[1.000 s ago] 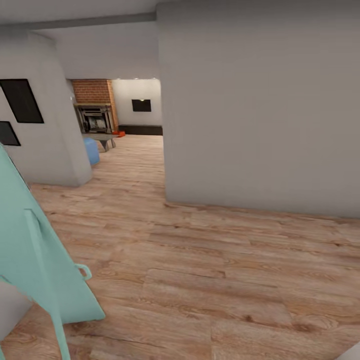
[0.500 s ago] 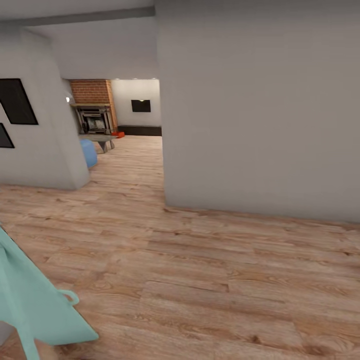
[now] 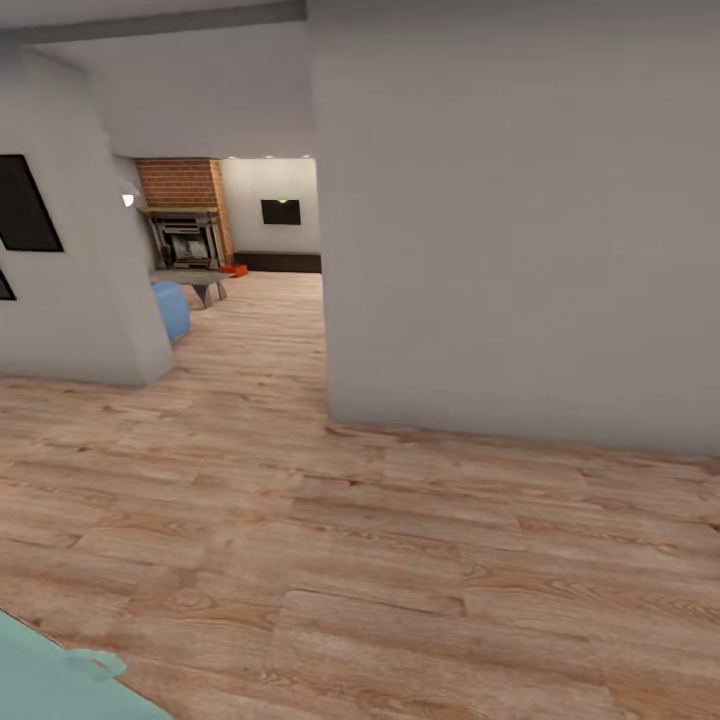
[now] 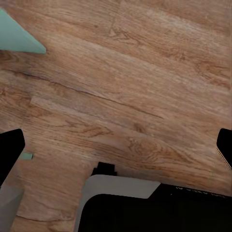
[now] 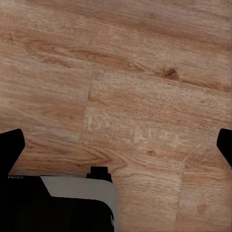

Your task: Move the two storage containers from the living room to the garage. In the garage, place one container on the floor and stack the other container on top of it (either order is fine).

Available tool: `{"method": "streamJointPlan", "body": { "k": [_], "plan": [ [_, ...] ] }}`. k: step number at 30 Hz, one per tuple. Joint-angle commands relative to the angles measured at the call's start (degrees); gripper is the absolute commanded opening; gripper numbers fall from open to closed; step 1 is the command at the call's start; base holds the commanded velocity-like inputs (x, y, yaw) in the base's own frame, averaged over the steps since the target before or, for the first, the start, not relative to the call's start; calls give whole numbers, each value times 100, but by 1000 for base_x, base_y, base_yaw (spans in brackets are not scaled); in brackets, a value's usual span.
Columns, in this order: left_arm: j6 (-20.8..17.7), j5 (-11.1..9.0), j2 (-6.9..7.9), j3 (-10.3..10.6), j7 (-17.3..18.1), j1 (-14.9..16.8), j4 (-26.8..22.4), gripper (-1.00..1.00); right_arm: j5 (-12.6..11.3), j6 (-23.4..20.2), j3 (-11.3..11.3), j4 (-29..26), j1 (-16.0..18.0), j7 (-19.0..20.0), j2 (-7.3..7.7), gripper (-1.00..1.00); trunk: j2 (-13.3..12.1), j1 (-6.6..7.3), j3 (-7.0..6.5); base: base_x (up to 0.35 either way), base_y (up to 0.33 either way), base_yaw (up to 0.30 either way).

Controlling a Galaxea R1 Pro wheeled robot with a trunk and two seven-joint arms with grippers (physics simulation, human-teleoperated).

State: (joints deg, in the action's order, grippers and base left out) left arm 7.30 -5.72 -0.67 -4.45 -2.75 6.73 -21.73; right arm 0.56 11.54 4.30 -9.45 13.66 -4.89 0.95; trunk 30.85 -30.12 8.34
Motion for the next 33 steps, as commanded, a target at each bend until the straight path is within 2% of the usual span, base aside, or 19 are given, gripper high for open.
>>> {"method": "streamJointPlan", "body": {
  "k": [1, 33],
  "plan": [
    [17, -52, -3, -12, 7, 4, 3, 100, 6, 9, 45, 4, 5, -35, 2, 100, 8, -5, 10, 327, 0, 0],
    [17, -52, -1, -12, 3, 4, 3, 100, 6, 9, 45, 4, 5, -38, 2, 100, 8, -5, 10, 327, 0, 12]
  ]
}}
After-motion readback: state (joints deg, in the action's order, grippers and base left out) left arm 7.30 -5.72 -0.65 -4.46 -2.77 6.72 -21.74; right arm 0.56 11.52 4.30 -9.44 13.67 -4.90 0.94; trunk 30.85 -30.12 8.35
